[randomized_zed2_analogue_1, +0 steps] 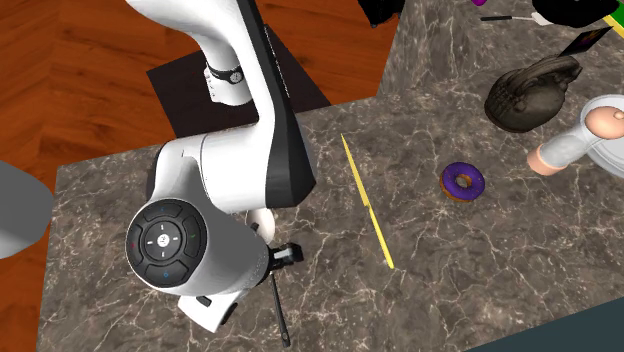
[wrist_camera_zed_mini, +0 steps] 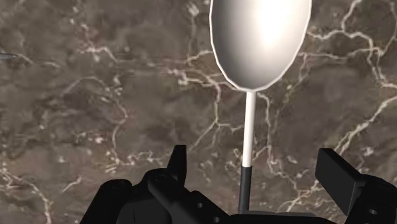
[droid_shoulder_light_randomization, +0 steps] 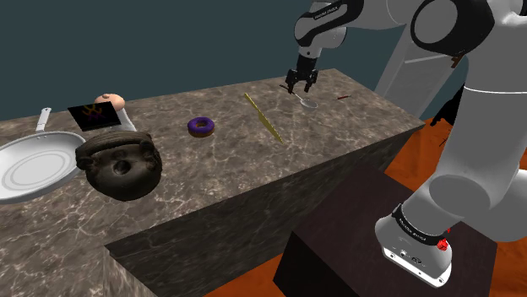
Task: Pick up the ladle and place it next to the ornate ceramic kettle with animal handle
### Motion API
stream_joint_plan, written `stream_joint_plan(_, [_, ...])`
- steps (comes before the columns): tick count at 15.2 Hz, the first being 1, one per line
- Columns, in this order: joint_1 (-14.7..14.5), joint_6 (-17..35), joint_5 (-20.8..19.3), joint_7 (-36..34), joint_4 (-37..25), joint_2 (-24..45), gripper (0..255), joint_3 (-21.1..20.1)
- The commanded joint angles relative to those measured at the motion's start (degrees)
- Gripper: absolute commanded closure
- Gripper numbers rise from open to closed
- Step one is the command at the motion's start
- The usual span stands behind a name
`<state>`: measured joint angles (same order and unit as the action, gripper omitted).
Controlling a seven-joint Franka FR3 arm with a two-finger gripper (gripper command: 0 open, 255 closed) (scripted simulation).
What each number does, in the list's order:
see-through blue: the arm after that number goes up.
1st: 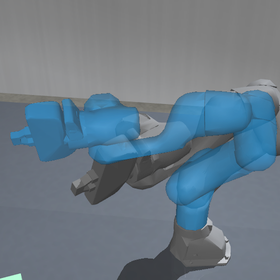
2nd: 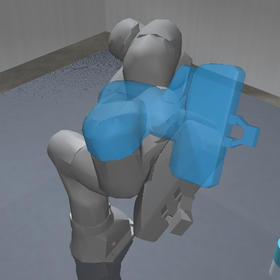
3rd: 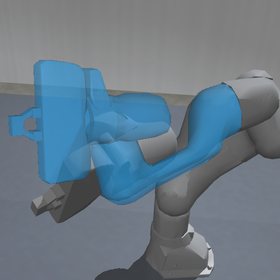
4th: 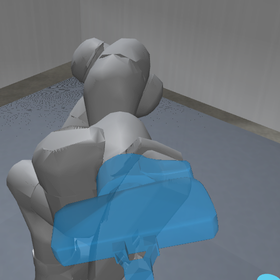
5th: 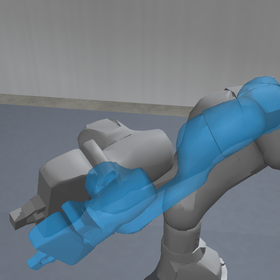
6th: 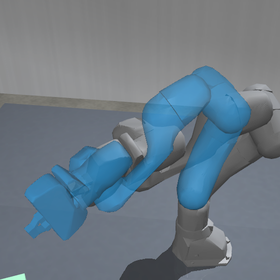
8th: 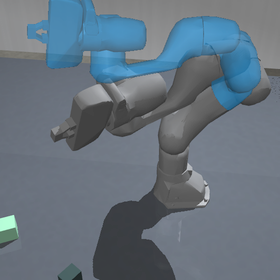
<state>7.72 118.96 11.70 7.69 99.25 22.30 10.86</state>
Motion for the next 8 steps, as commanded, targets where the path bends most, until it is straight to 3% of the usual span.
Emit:
stream_joint_plan(1, [-0.1,1.2,0.3,0.0,0.3,0.9,0,-0.2])
stream_joint_plan(8, [-0.1,2.3,0.5,0.2,0.8,1.4,0,-0.3])
